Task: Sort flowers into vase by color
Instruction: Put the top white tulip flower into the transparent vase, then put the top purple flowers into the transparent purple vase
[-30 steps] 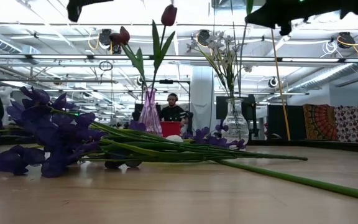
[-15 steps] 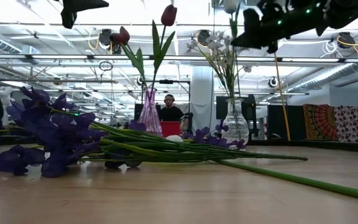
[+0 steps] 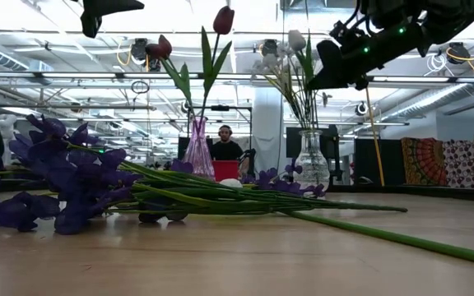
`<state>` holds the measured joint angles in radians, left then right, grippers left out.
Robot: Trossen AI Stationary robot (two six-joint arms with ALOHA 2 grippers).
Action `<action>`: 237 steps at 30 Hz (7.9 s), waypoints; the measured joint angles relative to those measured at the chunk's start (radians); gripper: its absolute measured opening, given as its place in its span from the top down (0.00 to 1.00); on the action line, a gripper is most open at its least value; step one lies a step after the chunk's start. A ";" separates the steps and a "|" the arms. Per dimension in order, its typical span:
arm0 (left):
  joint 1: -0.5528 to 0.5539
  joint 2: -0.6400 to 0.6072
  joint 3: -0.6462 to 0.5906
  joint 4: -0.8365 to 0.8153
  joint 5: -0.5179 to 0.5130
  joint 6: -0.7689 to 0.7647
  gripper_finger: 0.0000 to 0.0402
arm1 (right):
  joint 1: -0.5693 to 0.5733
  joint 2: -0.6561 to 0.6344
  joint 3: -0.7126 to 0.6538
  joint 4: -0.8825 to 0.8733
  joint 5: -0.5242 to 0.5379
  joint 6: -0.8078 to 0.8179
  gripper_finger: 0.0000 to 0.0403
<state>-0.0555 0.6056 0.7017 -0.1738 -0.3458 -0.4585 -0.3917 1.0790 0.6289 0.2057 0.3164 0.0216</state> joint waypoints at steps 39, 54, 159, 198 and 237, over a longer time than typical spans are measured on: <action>-0.019 0.066 0.000 -0.488 0.028 -0.218 0.80 | 0.001 -0.153 0.332 -1.337 -0.187 0.670 0.99; -0.019 0.089 0.000 -0.723 0.061 -0.341 0.87 | 0.243 -0.134 0.129 -1.134 -0.169 1.092 1.00; -0.413 0.691 0.144 0.016 -0.401 -0.017 0.99 | 0.754 0.156 0.126 -1.007 -0.078 1.135 1.00; 0.016 0.632 -0.301 1.375 -0.138 0.673 0.98 | 0.753 0.156 0.126 -0.966 -0.026 1.115 1.00; 0.214 0.848 -0.301 1.555 -0.006 0.624 0.98 | 0.754 0.156 0.126 -0.911 -0.031 1.126 1.00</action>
<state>0.1585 1.4532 0.4011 1.3812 -0.3519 0.1655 0.3618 1.2350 0.7544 -0.7058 0.2859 1.1474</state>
